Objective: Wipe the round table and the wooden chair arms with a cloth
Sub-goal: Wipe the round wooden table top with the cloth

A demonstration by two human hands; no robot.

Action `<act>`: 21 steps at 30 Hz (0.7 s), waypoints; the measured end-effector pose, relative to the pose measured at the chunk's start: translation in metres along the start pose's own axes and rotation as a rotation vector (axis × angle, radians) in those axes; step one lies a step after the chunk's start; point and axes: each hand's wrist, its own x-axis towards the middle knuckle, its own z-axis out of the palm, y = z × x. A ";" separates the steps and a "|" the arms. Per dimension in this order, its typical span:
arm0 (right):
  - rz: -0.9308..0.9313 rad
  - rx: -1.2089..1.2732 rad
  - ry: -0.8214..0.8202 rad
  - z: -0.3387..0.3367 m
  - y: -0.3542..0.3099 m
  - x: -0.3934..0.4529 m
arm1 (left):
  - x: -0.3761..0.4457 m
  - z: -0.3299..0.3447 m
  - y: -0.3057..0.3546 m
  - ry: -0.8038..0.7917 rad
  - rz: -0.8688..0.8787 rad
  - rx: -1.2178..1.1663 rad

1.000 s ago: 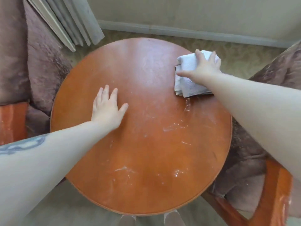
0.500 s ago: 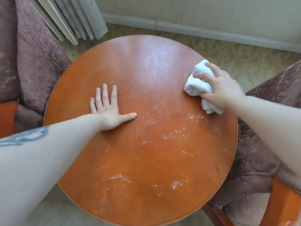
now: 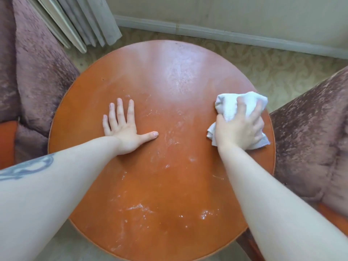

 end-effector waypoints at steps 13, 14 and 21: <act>-0.032 -0.079 -0.036 -0.005 0.015 -0.081 | -0.057 0.007 -0.026 0.278 0.106 -0.237; -0.055 -0.090 -0.052 0.005 -0.005 -0.109 | -0.067 0.013 -0.025 0.277 0.086 -0.252; -1.222 -0.193 -0.379 -0.036 0.108 -0.126 | -0.111 0.039 -0.024 0.316 0.219 -0.259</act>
